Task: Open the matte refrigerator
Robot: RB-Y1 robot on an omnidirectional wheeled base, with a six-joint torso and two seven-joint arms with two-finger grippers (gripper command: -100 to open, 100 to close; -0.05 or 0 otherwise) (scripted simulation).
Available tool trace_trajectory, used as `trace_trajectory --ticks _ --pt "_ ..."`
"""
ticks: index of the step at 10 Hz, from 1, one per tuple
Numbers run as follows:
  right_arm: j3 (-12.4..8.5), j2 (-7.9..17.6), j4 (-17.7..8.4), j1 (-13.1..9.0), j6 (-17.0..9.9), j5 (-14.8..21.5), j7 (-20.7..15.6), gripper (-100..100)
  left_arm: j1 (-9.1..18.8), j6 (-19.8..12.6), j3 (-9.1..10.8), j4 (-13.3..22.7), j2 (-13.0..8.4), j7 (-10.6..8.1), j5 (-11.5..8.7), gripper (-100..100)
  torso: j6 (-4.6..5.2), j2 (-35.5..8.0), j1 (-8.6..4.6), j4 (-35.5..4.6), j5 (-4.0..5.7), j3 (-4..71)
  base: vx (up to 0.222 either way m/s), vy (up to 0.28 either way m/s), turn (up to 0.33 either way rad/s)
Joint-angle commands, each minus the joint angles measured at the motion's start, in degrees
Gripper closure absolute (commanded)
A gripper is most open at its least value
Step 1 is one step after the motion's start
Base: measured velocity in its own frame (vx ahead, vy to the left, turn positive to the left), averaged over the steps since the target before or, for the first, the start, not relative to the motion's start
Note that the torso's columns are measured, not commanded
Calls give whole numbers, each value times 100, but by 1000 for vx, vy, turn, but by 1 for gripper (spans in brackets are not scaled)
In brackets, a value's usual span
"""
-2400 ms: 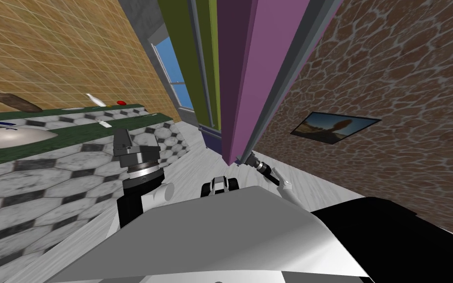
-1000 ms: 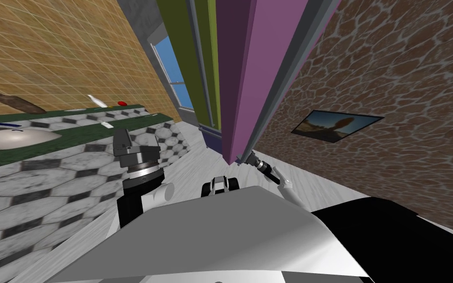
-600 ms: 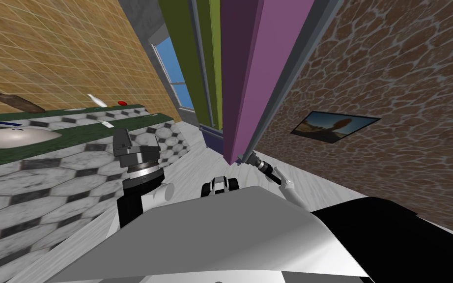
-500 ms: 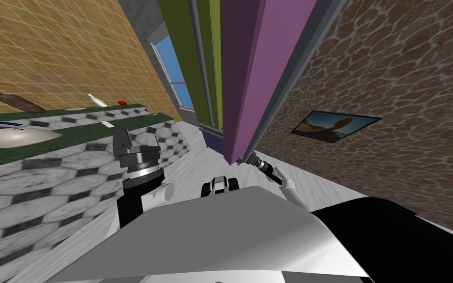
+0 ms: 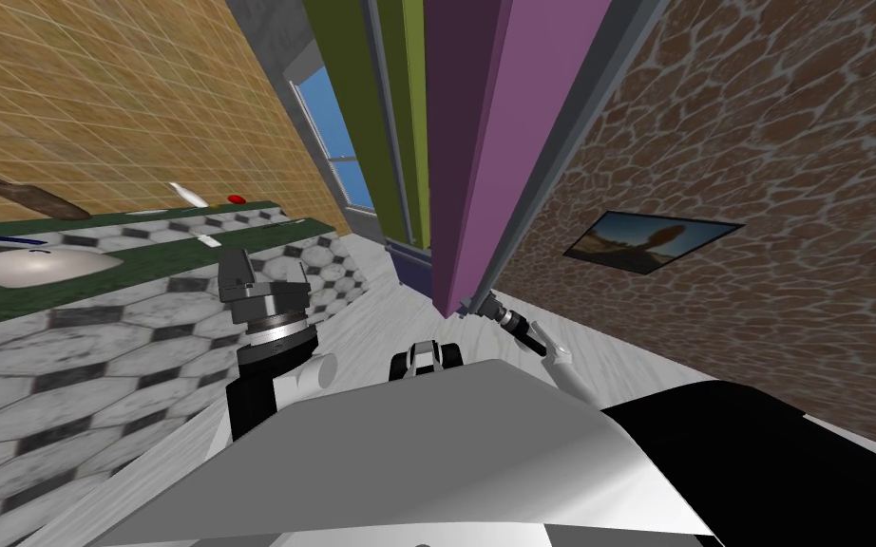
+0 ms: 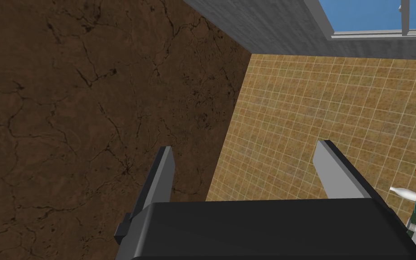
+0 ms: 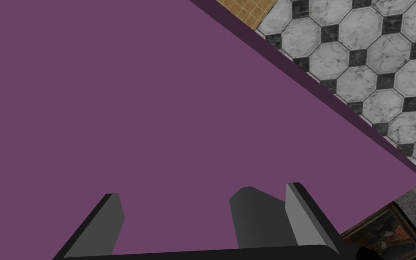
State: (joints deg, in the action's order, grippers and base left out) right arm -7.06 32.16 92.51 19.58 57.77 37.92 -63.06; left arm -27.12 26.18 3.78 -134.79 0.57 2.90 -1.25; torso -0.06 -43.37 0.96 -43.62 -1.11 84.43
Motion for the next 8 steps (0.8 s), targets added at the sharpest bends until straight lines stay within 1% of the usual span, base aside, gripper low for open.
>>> trace_trajectory --ticks 1,2,6,8 --pt "-123 40 81 -196 90 -145 82 -100 0 0 0 0 0 0 0 0 -2 3 -4 0 2 0 -11 9 -4" --pt "-152 91 114 -219 62 -171 159 -100 0 0 0 0 0 0 0 0 -2 0 -3 -4 -2 2 -23 19 -2" --pt "-152 91 114 -219 62 -171 159 -100 0 0 0 0 0 0 0 0 -4 -8 7 -30 -24 2 -8 5 -4" --pt "-152 91 114 -219 62 -171 159 -100 0 0 0 0 0 0 0 0 0 -5 7 -24 -19 4 3 -2 3"
